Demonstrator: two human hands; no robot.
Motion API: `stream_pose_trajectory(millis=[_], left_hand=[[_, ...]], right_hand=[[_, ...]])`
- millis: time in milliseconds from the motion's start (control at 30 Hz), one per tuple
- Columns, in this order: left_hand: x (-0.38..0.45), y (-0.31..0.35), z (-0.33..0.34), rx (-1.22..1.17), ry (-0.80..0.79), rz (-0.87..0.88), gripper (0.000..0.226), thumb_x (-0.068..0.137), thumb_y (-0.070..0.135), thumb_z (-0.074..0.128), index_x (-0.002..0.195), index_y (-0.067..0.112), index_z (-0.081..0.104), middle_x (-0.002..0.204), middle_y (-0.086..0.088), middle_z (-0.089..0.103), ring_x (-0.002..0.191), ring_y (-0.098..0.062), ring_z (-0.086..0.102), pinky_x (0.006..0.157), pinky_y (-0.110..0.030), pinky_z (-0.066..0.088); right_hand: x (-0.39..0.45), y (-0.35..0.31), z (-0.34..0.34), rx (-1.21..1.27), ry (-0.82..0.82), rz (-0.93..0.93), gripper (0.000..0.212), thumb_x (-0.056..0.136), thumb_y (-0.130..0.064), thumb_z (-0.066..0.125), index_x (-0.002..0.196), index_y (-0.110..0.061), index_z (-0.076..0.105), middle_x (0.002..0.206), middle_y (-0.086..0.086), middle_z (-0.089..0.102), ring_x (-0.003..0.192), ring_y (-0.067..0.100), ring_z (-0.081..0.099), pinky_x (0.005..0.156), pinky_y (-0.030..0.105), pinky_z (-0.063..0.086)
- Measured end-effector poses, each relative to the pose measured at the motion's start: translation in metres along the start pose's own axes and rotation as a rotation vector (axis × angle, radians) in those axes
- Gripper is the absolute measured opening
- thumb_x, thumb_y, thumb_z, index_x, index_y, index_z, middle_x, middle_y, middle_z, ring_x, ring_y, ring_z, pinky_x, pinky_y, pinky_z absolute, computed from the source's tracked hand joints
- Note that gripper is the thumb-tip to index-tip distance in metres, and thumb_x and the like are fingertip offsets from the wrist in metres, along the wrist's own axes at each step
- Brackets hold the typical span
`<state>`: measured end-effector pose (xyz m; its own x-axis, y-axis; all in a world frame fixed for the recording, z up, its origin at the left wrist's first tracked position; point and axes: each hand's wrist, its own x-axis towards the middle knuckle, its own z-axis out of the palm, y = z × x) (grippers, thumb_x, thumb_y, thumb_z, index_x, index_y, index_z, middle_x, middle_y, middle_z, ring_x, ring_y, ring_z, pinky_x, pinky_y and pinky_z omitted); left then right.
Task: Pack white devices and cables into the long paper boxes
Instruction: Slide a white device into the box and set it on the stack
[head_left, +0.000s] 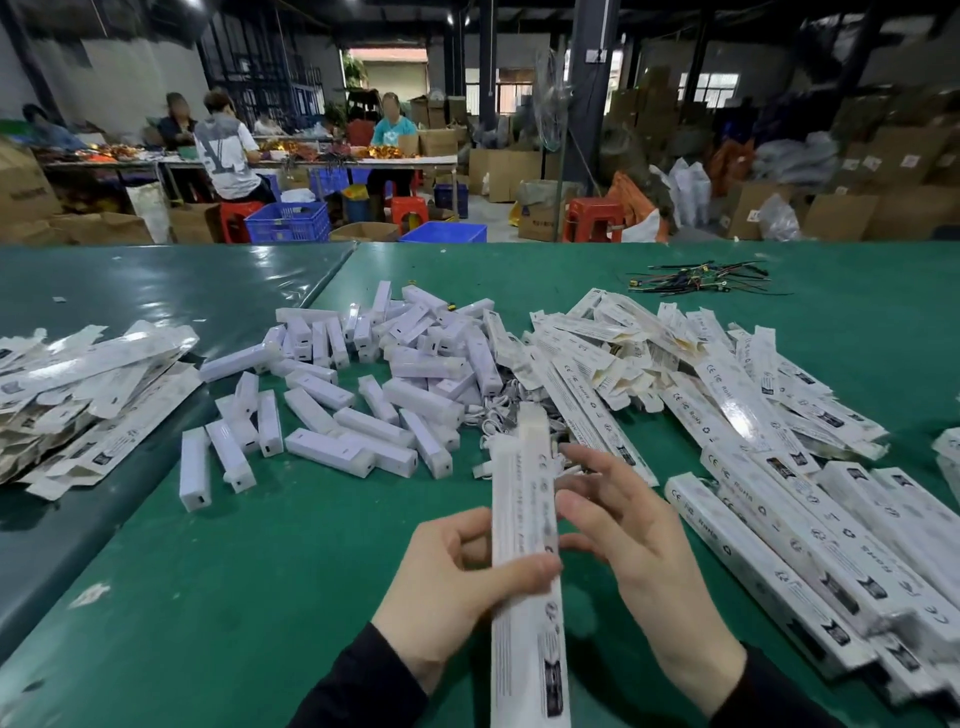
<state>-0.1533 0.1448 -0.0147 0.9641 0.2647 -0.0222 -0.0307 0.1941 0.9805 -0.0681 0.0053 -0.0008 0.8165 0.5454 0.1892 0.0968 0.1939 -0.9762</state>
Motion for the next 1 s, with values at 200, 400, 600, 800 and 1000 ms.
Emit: stream_pose_trajectory(millis=[200, 400, 600, 800, 1000], left_hand=[[-0.005, -0.007, 0.014, 0.241, 0.054, -0.014, 0.051, 0.047, 0.042, 0.089, 0.083, 0.012, 0.07, 0.075, -0.012, 0.074, 0.062, -0.021, 0.065, 0.066, -0.04, 0.055], [0.0, -0.007, 0.015, 0.028, 0.067, 0.03, 0.061, 0.062, 0.039, 0.082, 0.115, 0.034, 0.052, 0.084, -0.011, 0.069, 0.065, -0.034, 0.06, 0.062, -0.045, 0.054], [-0.002, -0.007, 0.01, 0.13, -0.033, 0.045, 0.08, 0.06, 0.03, 0.085, 0.129, 0.047, 0.047, 0.112, -0.013, 0.07, 0.076, -0.028, 0.069, 0.073, -0.045, 0.057], [-0.002, -0.014, 0.012, 0.194, -0.07, 0.033, 0.086, 0.067, 0.01, 0.077, 0.134, 0.045, 0.037, 0.107, -0.008, 0.072, 0.077, -0.02, 0.07, 0.061, -0.033, 0.057], [-0.002, -0.009, 0.015, -0.013, -0.135, -0.044, 0.073, 0.075, 0.003, 0.062, 0.122, 0.056, 0.042, 0.114, -0.015, 0.066, 0.075, -0.032, 0.068, 0.052, -0.045, 0.058]], right_hand=[[0.006, 0.003, -0.005, -0.007, 0.044, 0.104, 0.059, 0.078, -0.003, 0.075, 0.124, -0.03, 0.05, 0.09, 0.013, 0.072, 0.081, 0.029, 0.072, 0.068, 0.029, 0.059], [0.007, 0.001, -0.009, 0.074, -0.029, 0.12, 0.049, 0.082, 0.004, 0.069, 0.12, -0.022, 0.055, 0.096, 0.018, 0.073, 0.081, 0.027, 0.072, 0.07, 0.031, 0.059], [0.003, 0.007, -0.005, -0.058, -0.07, 0.077, 0.051, 0.079, 0.003, 0.074, 0.119, -0.027, 0.064, 0.096, 0.01, 0.075, 0.085, 0.023, 0.072, 0.073, 0.028, 0.058], [0.001, 0.016, 0.0, -0.261, -0.115, 0.035, 0.055, 0.086, -0.016, 0.073, 0.132, -0.038, 0.052, 0.1, -0.005, 0.074, 0.09, 0.013, 0.069, 0.083, 0.027, 0.055], [0.003, 0.011, -0.003, -0.025, -0.04, 0.114, 0.041, 0.075, -0.019, 0.081, 0.108, -0.022, 0.057, 0.087, 0.005, 0.075, 0.074, 0.018, 0.07, 0.063, 0.021, 0.053]])
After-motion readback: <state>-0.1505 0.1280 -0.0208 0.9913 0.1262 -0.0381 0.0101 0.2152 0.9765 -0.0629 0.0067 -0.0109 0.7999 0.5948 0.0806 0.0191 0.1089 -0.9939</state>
